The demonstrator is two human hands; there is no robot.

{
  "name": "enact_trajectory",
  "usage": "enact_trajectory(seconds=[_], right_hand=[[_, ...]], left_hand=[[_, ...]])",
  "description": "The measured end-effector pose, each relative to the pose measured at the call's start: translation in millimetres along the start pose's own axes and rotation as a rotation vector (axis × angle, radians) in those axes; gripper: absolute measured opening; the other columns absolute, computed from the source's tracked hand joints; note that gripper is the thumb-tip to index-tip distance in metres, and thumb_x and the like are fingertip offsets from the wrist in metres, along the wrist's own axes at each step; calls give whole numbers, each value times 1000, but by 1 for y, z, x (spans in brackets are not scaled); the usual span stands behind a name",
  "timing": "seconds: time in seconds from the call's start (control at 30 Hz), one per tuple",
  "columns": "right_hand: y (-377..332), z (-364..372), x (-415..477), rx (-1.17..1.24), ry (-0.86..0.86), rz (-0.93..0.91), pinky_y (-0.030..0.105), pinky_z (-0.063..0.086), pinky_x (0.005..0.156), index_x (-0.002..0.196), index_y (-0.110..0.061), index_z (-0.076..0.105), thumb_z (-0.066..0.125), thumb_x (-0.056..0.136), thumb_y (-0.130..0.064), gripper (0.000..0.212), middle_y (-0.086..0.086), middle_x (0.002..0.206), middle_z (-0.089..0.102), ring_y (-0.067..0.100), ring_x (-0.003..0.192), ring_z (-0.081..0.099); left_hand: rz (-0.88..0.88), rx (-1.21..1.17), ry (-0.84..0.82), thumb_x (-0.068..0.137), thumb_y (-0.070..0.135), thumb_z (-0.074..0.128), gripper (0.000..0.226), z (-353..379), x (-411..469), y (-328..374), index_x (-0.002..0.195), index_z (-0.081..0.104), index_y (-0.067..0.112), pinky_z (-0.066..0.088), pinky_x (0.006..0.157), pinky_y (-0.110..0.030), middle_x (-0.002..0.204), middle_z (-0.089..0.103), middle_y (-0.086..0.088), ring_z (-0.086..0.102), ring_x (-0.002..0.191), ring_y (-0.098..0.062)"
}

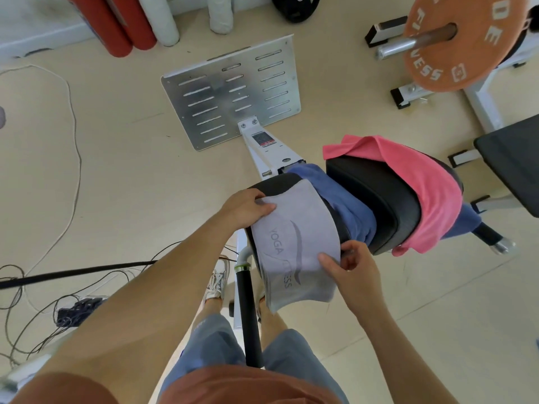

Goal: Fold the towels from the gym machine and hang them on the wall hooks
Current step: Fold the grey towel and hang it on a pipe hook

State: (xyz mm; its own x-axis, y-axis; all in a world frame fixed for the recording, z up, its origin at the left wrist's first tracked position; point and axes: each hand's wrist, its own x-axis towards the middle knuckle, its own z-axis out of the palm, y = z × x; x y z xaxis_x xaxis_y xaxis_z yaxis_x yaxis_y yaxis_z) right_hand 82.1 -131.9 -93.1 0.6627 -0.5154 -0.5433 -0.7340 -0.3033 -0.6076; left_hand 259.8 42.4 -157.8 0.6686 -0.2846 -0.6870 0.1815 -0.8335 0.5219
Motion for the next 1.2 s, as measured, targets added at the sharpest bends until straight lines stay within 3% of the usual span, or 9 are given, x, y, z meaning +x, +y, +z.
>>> enact_trajectory(seconds=[0.23,0.33,0.47,0.63,0.77,0.83,0.93,1.07,1.2], right_hand=[[20,-18,6,-123,-257,-16,20,45,73,87,-17,67,77,74,-28,20,-3,95,63,15,90,59],[21,-31,10,-9,-364,46,31,47,72,85,-11,66,67,71,-28,22,6,81,65,19,76,59],[18,-39,20,247,-165,113,36,46,65,87,-13,60,68,85,-28,18,15,78,67,22,72,60],[46,-27,11,490,-195,293,39,56,76,107,-21,61,76,75,-43,42,6,101,72,26,94,68],[80,-7,-8,963,-328,572,33,45,77,106,-16,63,92,47,-37,69,4,101,66,20,94,59],[88,6,-18,1135,-367,657,32,40,78,100,-19,63,95,43,-33,67,1,92,66,16,93,58],[80,25,-27,1279,-325,726,36,39,87,98,-18,65,76,74,-31,29,1,89,68,17,98,57],[68,41,-24,1154,-56,726,41,43,94,108,-15,62,48,98,-26,21,5,106,66,22,102,58],[67,43,-34,764,267,591,42,49,81,88,-13,57,43,99,-32,27,8,94,61,23,86,58]], left_hand=[[83,-128,81,89,39,58,18,0,-8,3,92,57,21,34,59,-23,86,57,5,52,78,-11],[71,-409,179,90,34,59,18,-3,-16,3,84,58,17,36,57,-24,75,55,5,48,66,-10],[-39,-622,240,91,35,59,25,-4,-19,-7,81,58,12,44,64,-32,74,56,-5,50,68,-20],[-150,-222,259,89,30,57,21,8,-11,-34,108,59,23,43,75,-29,104,60,-10,57,87,-22],[135,-59,343,86,25,60,12,9,-20,-10,94,66,30,41,87,-26,103,56,-1,53,101,-17],[316,17,296,89,32,59,12,16,-34,9,96,68,32,39,94,-26,109,58,5,50,107,-12],[565,165,115,91,50,49,40,37,-56,26,128,54,34,28,107,-29,142,44,4,36,130,-15],[637,503,18,88,69,20,64,54,-61,13,146,12,46,17,117,-46,159,10,5,11,145,-18],[565,456,-10,83,74,21,69,44,-49,0,146,5,49,17,117,-48,160,9,7,10,146,-17]])
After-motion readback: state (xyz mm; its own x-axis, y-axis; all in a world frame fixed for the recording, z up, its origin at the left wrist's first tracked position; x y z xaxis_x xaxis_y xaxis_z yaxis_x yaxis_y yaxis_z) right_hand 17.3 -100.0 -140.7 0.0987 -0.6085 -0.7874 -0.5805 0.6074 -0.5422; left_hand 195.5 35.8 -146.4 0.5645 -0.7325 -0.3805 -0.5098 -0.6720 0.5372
